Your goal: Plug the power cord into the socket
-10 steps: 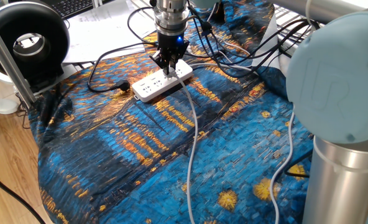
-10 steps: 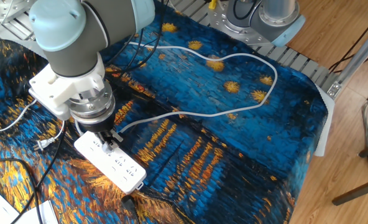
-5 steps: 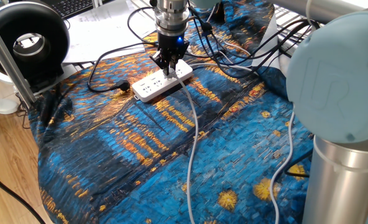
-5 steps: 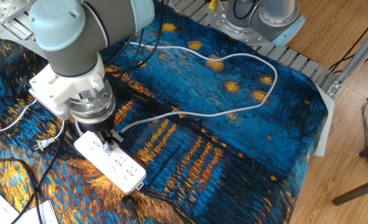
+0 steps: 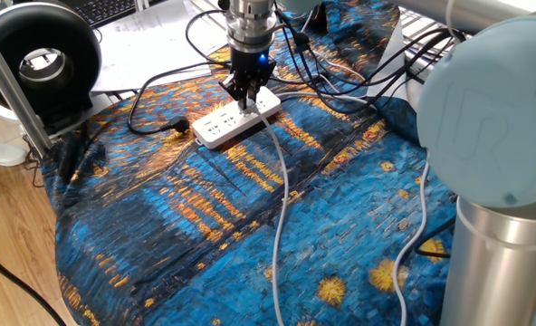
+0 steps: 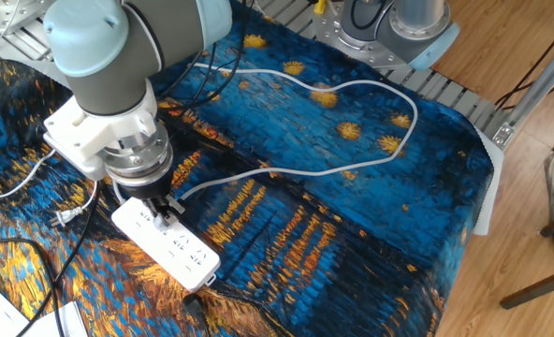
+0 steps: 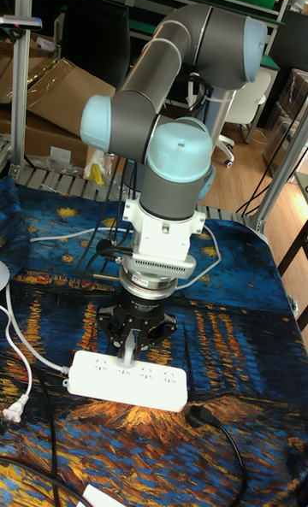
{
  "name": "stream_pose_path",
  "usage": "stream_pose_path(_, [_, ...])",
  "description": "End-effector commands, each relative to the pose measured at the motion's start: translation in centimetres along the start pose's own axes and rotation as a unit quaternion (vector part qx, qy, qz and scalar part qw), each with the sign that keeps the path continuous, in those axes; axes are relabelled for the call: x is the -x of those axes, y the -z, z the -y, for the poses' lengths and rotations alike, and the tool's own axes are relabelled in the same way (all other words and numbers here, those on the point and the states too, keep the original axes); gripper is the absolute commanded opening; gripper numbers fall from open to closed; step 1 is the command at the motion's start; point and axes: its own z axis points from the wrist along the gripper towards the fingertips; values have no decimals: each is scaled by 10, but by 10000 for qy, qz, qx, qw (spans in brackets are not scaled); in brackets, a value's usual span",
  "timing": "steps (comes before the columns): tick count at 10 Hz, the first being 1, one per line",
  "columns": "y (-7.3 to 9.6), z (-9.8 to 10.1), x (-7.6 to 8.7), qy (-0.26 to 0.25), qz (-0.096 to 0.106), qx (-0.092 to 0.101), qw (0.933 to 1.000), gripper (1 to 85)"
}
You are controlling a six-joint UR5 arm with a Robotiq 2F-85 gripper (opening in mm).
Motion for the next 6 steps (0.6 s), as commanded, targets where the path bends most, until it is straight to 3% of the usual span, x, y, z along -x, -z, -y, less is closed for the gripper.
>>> stream_pose_path(1, [0,-2,0,-51,14,76,10000,13])
stream_pose_path(6, [-1,-1,0,-36,29,76,10000,13])
